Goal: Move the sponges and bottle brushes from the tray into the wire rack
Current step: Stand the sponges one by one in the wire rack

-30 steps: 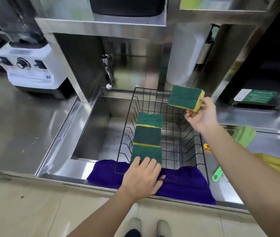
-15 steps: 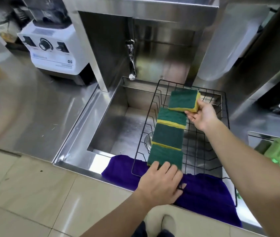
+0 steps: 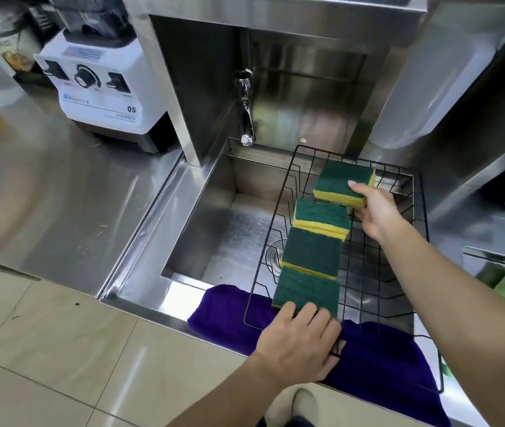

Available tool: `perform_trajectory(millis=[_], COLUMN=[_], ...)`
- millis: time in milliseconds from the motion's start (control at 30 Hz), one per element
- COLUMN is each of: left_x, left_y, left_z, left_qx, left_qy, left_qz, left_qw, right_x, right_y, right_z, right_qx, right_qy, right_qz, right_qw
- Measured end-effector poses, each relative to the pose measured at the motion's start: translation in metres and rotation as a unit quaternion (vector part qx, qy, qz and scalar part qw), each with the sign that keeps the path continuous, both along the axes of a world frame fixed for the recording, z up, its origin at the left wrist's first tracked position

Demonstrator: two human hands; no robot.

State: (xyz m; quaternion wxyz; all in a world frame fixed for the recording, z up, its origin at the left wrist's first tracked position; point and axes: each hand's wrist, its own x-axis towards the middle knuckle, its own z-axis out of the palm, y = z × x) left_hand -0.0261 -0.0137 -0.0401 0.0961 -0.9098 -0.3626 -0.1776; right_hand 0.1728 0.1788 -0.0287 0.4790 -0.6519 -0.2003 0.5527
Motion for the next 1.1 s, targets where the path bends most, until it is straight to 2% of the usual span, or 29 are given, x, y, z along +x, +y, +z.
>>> perform_trajectory(millis=[133, 267, 533, 800, 967, 1100], left_x=[-0.001, 0.000, 0.001, 0.001, 0.001, 0.001], left_y=[0.000, 0.000, 0.000, -0.001, -0.001, 0.000], left_z=[0.000, -0.001, -0.001, 0.000, 0.000, 0.000], left_qx=[-0.004, -0.004, 0.008, 0.008, 0.007, 0.008], left_qy=[-0.003, -0.003, -0.012, -0.015, -0.018, -0.015], left_qz=[-0.002, 0.000, 0.010, 0.007, 0.008, 0.006], left_qw=[1.000, 1.000, 1.000, 1.000, 1.000, 1.000], right_x=[-0.004, -0.008, -0.003, 0.004, 0.010, 0.000], right_y=[0.001, -0.003, -0.007, 0.000, 0.004, 0.002], right_z=[-0.003, -0.006, -0.010, -0.001, -0.008, -0.013], right_qx=[0.052, 0.054, -0.039, -0.099, -0.138, -0.132], right_qy=[0.036, -0.009, -0.099, -0.044, -0.121, -0.287], right_qz=[-0.028, 0.020, 0.118, 0.205, 0.262, 0.204], right_qw=[0.998, 0.998, 0.987, 0.973, 0.947, 0.927])
